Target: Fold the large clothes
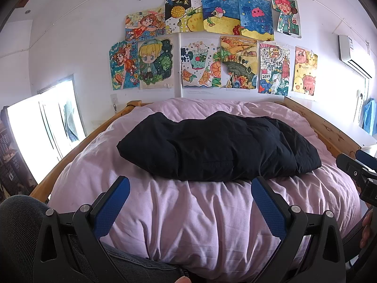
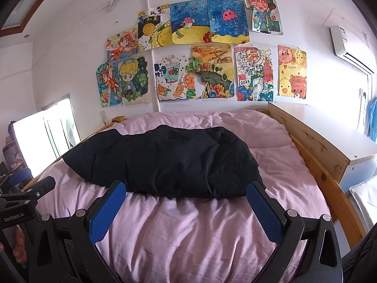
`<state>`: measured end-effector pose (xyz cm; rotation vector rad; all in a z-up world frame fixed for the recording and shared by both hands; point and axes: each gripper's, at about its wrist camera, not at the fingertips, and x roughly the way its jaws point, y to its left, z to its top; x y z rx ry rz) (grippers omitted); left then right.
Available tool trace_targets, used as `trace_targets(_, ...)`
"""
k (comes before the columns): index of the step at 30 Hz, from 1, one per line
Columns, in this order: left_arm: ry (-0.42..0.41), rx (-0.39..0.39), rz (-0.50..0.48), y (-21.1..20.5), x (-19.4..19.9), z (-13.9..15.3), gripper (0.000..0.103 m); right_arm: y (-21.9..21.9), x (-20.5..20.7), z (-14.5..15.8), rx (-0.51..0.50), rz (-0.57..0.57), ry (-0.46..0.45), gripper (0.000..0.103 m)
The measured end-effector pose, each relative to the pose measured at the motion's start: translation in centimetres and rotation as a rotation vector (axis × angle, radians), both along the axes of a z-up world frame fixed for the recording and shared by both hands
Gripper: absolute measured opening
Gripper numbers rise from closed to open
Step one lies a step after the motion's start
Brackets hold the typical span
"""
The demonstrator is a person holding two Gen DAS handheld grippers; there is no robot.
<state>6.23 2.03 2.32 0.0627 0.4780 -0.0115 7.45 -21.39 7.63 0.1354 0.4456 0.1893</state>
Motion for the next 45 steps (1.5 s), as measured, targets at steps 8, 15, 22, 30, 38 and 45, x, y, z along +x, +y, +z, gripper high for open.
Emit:
trace_targets(8,0.002,0.001,0.001,0.15,0.00,-0.01,0.101,0.07,0.01,0.00,0.001,-0.002,0.000,0.103)
trace_targets(15,0.007,0.003,0.001,0.45,-0.02,0.01,0.101,0.05,0.00,0.01,0.001,-0.002,0.001,0.103)
trace_targets(22,0.008,0.004,0.000,0.55,-0.01,0.02,0.101,0.07,-0.02,0.01,0.001,-0.002,0.000,0.103)
trace_targets(30,0.007,0.004,-0.003,0.81,-0.01,0.05,0.101,0.11,-0.03,0.01,0.001,-0.003,0.000,0.103)
trace_targets(38,0.008,0.005,-0.005,0.85,-0.01,0.04,0.101,0.19,-0.04,-0.01,0.002,-0.003,0.000,0.103)
trace_targets(45,0.007,0.005,-0.006,0.96,-0.03,0.06,0.101,0.20,-0.05,-0.02,0.002,-0.004,0.000,0.103)
